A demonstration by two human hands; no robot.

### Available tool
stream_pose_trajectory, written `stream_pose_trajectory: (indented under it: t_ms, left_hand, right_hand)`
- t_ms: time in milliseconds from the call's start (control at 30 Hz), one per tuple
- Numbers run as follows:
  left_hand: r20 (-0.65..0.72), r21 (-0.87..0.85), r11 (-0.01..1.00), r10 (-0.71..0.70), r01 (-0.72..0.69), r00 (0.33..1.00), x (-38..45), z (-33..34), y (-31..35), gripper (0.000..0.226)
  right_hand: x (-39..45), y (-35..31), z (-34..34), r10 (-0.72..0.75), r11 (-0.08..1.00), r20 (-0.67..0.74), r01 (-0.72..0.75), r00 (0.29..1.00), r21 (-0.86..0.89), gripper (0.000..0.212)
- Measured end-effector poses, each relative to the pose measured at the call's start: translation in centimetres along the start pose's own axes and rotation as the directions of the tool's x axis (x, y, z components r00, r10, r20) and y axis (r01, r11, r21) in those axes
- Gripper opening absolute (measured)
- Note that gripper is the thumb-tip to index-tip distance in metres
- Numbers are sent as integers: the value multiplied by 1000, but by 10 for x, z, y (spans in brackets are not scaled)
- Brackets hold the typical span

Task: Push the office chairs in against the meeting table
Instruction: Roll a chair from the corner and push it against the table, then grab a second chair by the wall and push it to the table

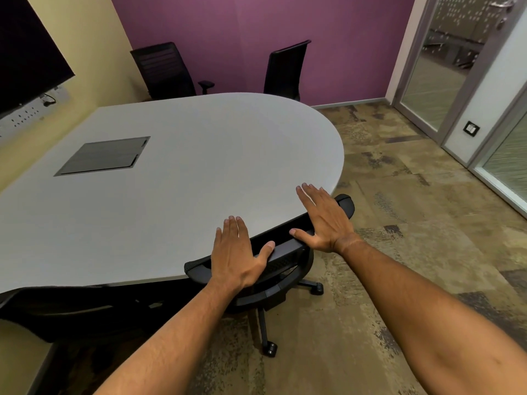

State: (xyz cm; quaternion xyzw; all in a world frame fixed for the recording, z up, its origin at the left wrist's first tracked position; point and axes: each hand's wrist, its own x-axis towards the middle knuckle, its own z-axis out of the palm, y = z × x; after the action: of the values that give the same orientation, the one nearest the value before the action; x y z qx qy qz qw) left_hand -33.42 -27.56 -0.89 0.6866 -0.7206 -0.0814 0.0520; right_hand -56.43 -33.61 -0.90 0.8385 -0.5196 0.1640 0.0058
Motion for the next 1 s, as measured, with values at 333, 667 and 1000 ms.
stream_pose_trajectory:
  t_ms: [333, 667, 1000]
  left_hand:
    - [-161, 61, 947, 322, -316, 933, 53, -29, 56, 95]
    - [-269, 145, 848, 529, -509, 805, 161, -42, 145, 95]
    - [-307, 126, 780, 618, -613, 724, 287, -47, 212, 101]
  right_hand:
    - [-12, 31, -57, 135, 979, -123, -151, 983, -135, 97]
    - [-4, 109, -104, 285, 915, -266, -344, 921, -210, 95]
    - [58, 200, -122, 377, 847, -315, -462, 871, -262, 95]
